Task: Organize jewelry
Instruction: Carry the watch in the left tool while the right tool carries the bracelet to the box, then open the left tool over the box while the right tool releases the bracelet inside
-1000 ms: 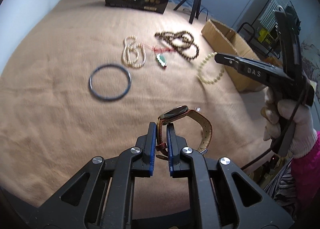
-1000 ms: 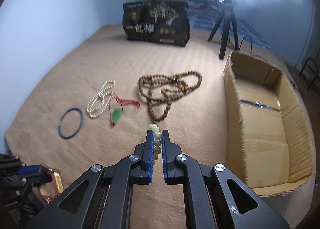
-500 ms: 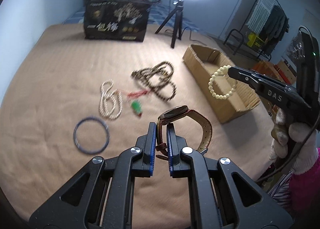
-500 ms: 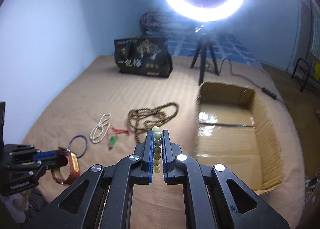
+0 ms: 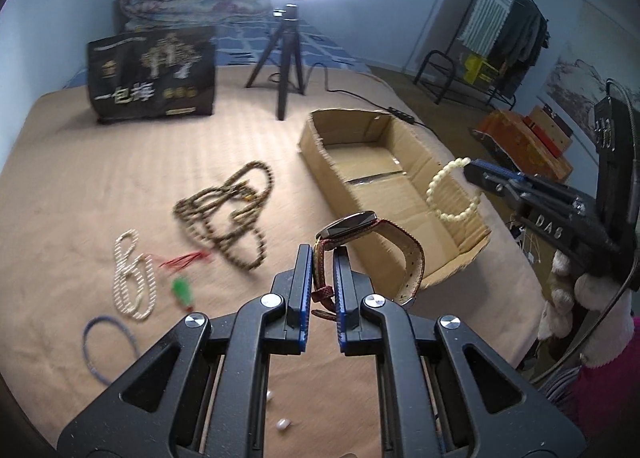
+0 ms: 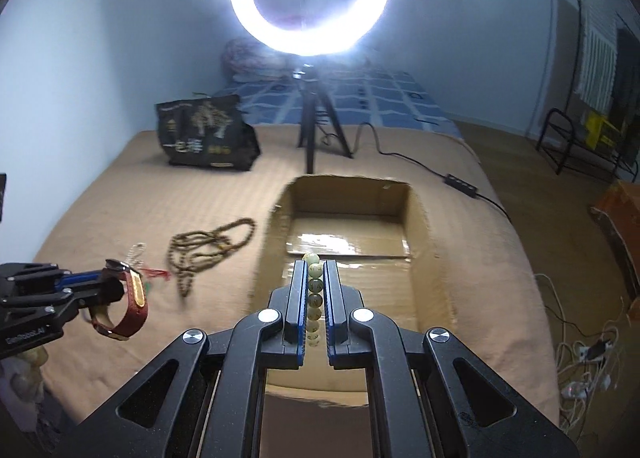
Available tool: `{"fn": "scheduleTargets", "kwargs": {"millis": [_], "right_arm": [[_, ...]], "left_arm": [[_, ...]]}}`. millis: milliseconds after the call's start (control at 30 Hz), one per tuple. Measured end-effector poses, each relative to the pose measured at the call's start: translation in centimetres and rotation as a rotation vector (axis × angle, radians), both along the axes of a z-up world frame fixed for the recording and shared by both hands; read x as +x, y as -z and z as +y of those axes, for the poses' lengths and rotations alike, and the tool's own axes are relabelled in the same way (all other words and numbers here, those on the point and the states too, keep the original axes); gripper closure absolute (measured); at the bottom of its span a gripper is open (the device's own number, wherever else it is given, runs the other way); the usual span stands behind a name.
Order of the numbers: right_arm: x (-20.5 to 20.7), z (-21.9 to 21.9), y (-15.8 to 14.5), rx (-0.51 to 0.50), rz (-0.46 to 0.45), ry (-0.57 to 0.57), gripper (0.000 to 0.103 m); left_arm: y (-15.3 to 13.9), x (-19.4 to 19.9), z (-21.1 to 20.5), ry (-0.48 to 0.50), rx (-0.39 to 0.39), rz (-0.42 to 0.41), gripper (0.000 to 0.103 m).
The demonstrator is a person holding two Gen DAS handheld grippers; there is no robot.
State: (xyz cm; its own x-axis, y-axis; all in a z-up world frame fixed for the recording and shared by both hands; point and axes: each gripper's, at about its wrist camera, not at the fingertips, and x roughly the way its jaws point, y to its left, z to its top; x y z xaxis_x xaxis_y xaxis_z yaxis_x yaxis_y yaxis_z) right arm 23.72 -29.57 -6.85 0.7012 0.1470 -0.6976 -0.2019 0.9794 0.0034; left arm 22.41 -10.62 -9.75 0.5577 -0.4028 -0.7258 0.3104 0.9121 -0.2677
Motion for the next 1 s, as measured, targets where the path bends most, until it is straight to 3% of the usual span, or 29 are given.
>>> {"fn": "scheduleTargets", "kwargs": {"millis": [333, 633, 700, 800, 867, 1000], "right_arm": [[2.3, -3.0, 1.2, 0.041, 0.039, 0.083, 0.097], [3.7, -4.2, 2.1, 0.057, 0.070, 0.121, 0.097], [3.9, -4.3, 2.3, 0.050, 0.077, 0.135, 0.097], [4.1, -4.6, 2.5, 0.051, 0.083, 0.154, 0.085], [4.0, -4.7, 2.3, 0.059, 0.074, 0.170, 0.065], [3.9, -4.8, 1.9, 0.066, 0.064, 0.172, 0.064]], "left_arm": [[1.1, 2.5, -5.9, 0.081, -0.021, 0.023, 0.095], [2.1, 3.4, -8.3, 0.115, -0.041, 0.043, 0.095], [2.3, 3.5, -8.6, 0.119, -0.037, 0.044, 0.087], [2.4, 3.6, -8.7, 0.128, -0.045, 0.046, 0.071], [2.3, 3.5, -8.6, 0.125, -0.037, 0.042, 0.071], [2.0, 3.4, -8.1, 0.116, -0.029, 0.029, 0.071]]}}
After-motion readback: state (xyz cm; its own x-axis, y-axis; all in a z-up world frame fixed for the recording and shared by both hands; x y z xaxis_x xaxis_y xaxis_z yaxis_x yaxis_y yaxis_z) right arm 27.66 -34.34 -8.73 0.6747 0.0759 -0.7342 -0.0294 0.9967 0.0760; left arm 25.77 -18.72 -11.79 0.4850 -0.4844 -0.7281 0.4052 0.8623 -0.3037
